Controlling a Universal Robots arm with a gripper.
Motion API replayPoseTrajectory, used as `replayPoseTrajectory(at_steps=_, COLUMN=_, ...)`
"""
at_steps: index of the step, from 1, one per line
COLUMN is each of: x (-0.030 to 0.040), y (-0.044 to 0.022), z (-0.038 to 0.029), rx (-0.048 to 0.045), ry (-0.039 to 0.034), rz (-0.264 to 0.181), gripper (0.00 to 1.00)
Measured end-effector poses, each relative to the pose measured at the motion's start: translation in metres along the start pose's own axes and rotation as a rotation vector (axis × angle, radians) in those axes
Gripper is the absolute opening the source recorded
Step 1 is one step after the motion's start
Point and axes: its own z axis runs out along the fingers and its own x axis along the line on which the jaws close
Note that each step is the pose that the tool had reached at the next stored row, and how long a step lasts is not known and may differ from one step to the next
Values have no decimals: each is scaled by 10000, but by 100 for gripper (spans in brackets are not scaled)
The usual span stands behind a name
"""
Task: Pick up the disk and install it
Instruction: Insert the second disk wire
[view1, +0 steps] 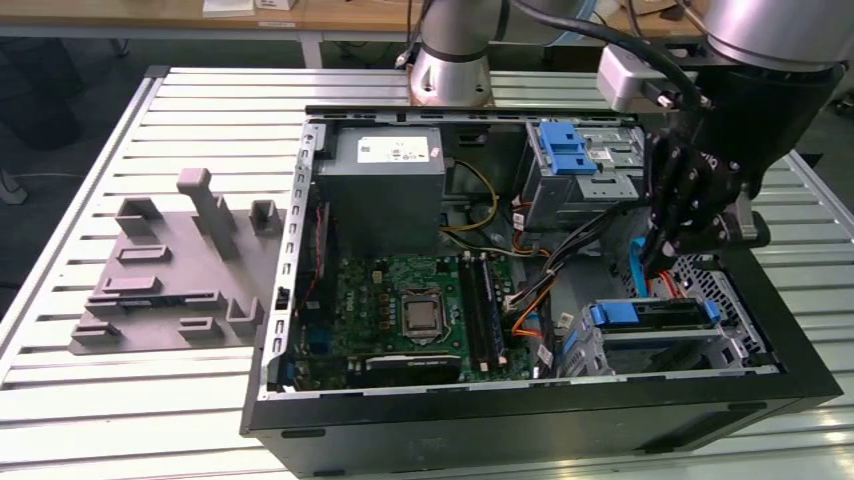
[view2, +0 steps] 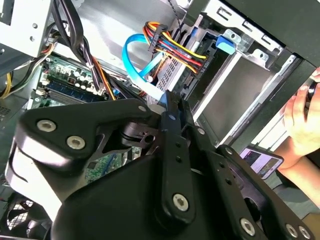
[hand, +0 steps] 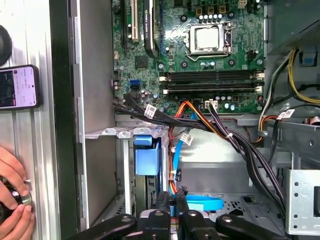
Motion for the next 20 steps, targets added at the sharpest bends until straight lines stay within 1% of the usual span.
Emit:
replayPoseTrajectory(at_steps=3, x=5, y=-8, z=21, rx=-1, ry=1, rz=8, gripper=16)
replayPoseTrajectory(at_steps=6, x=35, y=-30, z=41, rx=-4, ry=-26, rz=12, gripper=16)
replayPoseTrajectory(at_steps=8, x=61, y=-34, z=54, rx=-8, ry=-73, rz=15, gripper=16)
replayPoseTrajectory(at_steps=10, x=105, y=-35, z=82, rx=-11, ry=-132, rz=17, gripper=16)
replayPoseTrajectory(at_steps=14, x=173, y=-35, z=145, rx=-15, ry=-199, rz=20, gripper=16)
replayPoseTrajectory(at_steps=17, x=176, y=-63, z=173, rx=-53, ry=-250, rz=19, gripper=16)
replayPoseTrajectory(at_steps=20, x=176, y=-66, z=176, rx=-58, ry=-246, rz=20, gripper=16)
